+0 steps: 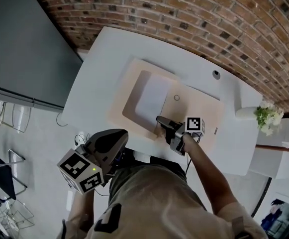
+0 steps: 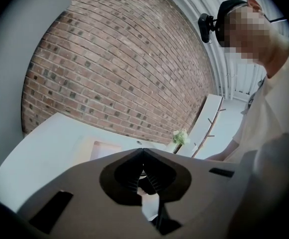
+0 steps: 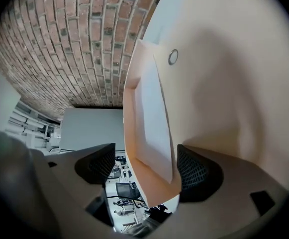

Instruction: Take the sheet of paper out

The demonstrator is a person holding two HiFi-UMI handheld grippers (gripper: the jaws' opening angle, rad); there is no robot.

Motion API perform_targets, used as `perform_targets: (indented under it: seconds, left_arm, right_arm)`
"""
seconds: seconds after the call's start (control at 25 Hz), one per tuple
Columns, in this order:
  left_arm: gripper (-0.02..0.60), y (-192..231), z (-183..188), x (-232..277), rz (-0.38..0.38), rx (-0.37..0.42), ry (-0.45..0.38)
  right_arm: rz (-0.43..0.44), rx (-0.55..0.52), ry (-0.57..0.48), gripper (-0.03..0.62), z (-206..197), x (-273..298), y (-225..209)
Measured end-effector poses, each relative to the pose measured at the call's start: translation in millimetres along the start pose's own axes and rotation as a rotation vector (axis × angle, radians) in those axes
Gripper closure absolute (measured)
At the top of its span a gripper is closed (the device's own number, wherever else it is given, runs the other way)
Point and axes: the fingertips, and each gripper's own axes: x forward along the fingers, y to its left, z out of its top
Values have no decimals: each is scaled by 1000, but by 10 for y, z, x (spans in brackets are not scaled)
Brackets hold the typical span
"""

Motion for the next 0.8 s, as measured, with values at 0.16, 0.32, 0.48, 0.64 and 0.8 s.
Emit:
perform_targets:
  seconds: [0.16,0.32,0.48,0.64,0.8]
  left_arm:
    - [568,69,7,-23,3,-6,-2]
    - [568,120,18,-48,0,-7,-4]
    - [568,186,58,-79,10,-7,-9]
    - [568,228,136,-109,15,1,-22]
    - [568,218,136,-91,6,4,-15]
  right_arm:
    - [-2,18,-3,223,-13,48,-31]
    - [13,21,-12,223,13,123,-3]
    - [38,6,-38,223,100,150,5]
    - [82,-2,-45,223,129,184,39]
    - [118,-15,-50,223,168,212,109]
